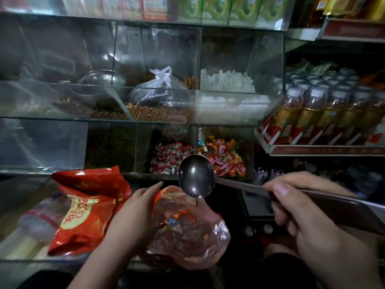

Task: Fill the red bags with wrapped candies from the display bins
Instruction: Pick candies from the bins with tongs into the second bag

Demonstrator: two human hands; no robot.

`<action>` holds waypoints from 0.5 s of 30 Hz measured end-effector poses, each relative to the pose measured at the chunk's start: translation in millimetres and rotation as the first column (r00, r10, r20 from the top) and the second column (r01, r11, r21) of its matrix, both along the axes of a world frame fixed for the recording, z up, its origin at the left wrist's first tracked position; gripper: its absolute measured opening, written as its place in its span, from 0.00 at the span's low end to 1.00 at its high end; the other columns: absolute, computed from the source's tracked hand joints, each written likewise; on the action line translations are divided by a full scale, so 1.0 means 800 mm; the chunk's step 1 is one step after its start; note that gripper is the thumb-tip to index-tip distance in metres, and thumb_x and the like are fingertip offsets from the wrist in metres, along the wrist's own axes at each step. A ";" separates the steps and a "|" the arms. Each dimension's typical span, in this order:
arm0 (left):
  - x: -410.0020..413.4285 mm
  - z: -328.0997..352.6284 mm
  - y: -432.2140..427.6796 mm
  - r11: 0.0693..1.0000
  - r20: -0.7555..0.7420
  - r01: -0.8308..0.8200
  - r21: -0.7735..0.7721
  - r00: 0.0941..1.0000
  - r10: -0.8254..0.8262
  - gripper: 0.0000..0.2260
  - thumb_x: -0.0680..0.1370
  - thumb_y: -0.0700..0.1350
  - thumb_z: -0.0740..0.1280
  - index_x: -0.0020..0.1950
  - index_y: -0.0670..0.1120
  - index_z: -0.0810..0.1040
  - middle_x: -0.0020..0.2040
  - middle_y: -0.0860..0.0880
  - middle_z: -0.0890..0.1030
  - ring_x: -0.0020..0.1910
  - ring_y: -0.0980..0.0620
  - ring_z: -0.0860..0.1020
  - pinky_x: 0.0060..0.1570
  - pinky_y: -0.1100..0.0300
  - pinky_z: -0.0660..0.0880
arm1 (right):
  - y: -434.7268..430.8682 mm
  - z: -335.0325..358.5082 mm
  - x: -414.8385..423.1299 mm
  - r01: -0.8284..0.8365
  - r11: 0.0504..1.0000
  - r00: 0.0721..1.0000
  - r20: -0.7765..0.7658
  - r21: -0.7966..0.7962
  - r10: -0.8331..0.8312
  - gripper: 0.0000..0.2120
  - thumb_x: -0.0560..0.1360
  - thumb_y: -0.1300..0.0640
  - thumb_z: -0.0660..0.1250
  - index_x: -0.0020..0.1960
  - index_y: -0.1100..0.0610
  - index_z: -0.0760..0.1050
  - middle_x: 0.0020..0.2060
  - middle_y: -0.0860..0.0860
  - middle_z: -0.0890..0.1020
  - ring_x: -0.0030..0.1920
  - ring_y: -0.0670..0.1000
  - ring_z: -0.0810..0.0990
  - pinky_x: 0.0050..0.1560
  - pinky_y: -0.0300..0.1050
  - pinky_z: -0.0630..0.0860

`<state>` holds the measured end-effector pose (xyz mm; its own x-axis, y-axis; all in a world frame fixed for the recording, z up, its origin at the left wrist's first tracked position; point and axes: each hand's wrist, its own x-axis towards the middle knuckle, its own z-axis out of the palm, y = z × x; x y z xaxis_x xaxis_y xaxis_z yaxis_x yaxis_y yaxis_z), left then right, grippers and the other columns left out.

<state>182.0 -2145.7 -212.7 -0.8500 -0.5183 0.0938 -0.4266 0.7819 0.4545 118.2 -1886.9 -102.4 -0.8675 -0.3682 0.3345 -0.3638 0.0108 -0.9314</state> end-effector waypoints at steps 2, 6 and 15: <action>-0.011 -0.009 -0.006 0.985 -0.099 -0.076 0.154 0.991 0.092 0.27 0.75 0.50 0.69 0.73 0.59 0.68 0.66 0.53 0.77 0.61 0.52 0.77 0.59 0.54 0.76 | 0.019 0.001 0.008 0.091 0.996 0.992 -0.087 0.014 -0.089 0.10 0.68 0.53 0.66 0.36 0.51 0.86 0.21 0.55 0.78 0.19 0.41 0.71 0.24 0.25 0.66; -0.042 -0.007 -0.016 0.956 -0.188 -0.174 0.238 0.957 0.221 0.14 0.80 0.54 0.64 0.63 0.54 0.79 0.56 0.51 0.84 0.50 0.52 0.79 0.49 0.56 0.76 | 0.022 -0.009 0.006 0.087 0.995 0.995 -0.051 0.051 -0.085 0.10 0.73 0.48 0.67 0.41 0.51 0.86 0.23 0.58 0.77 0.21 0.43 0.71 0.22 0.30 0.67; -0.049 0.006 -0.010 0.965 -0.222 -0.085 0.247 0.965 0.142 0.17 0.78 0.53 0.66 0.67 0.55 0.77 0.58 0.58 0.82 0.59 0.55 0.79 0.53 0.64 0.73 | -0.084 -0.109 -0.034 -0.280 0.794 0.920 -0.087 0.540 0.383 0.09 0.78 0.41 0.65 0.50 0.44 0.81 0.45 0.43 0.84 0.47 0.42 0.83 0.50 0.44 0.80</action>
<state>143.0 -2153.8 -208.1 -0.7524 -0.6416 0.1492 -0.3647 0.5944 0.7168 90.8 -1954.3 -189.3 -0.6028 -0.7824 0.1566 -0.5941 0.3091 -0.7426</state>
